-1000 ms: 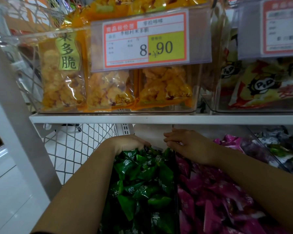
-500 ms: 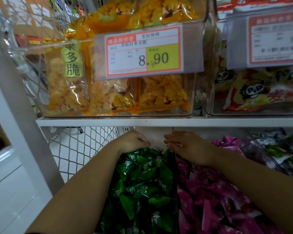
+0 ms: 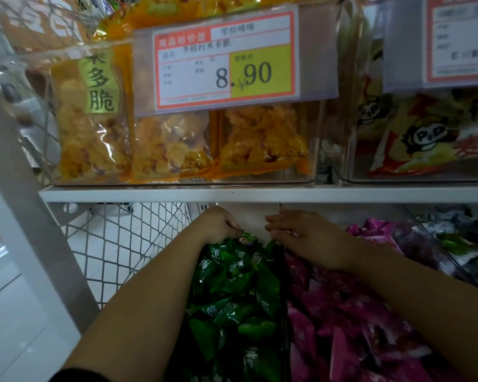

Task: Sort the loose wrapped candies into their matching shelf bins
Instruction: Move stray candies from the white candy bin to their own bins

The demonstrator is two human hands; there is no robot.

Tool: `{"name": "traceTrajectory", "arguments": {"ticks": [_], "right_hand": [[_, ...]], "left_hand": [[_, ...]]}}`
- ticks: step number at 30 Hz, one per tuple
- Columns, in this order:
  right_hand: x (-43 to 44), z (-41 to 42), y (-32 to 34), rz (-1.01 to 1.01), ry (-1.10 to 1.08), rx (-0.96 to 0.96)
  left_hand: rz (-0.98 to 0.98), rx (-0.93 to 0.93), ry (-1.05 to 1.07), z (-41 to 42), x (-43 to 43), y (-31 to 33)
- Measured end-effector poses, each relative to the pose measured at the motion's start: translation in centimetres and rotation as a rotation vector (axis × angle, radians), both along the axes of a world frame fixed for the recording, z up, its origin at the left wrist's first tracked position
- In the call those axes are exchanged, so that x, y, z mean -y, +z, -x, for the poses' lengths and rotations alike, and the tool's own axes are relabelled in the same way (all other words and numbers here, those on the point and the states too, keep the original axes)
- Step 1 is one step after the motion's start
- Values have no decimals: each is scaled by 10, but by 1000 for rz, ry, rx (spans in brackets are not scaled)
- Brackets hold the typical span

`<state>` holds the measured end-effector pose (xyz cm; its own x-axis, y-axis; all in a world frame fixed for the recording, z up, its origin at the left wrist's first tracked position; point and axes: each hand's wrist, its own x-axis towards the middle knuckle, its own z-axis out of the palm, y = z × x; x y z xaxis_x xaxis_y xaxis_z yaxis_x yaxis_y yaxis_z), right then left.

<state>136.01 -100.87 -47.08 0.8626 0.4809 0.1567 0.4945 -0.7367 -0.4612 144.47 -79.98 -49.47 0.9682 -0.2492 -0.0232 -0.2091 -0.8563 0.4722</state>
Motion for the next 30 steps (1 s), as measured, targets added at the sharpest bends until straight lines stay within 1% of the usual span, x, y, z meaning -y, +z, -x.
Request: {"name": "traceTrajectory", "arguments": {"ticks": [2, 4, 7, 8, 10, 12, 13, 15, 20, 23, 26, 28, 30], "right_hand": [[0, 0, -2, -7, -12, 3], [-2, 2, -3, -7, -28, -4], [-6, 10, -2, -46, -75, -23], [-7, 14, -1, -71, -94, -20], [-12, 26, 4, -109, -121, 22], [-18, 41, 8, -155, -101, 76], [-22, 48, 9, -199, -84, 86], [-32, 61, 12, -276, -60, 84], [-43, 79, 18, -313, -42, 105], [-41, 88, 20, -412, -50, 98], [-33, 104, 23, -524, -102, 65], [-21, 116, 23, -552, -149, 70], [-4, 133, 24, -538, -181, 115]], "left_hand": [[109, 50, 41, 8, -4, 5], [212, 156, 79, 19, -9, 11], [477, 273, 148, 44, -13, 25], [517, 297, 150, 53, -13, 31], [497, 340, 131, 73, -13, 40], [460, 370, 115, 94, -13, 45], [483, 362, 103, 104, -13, 45], [582, 287, 86, 124, -13, 42], [722, 54, 62, 163, -17, 35], [829, 3, 71, 177, -26, 35], [948, 4, 126, 188, -29, 38], [975, -7, 131, 196, -22, 42], [969, -29, 102, 205, -6, 48]]}}
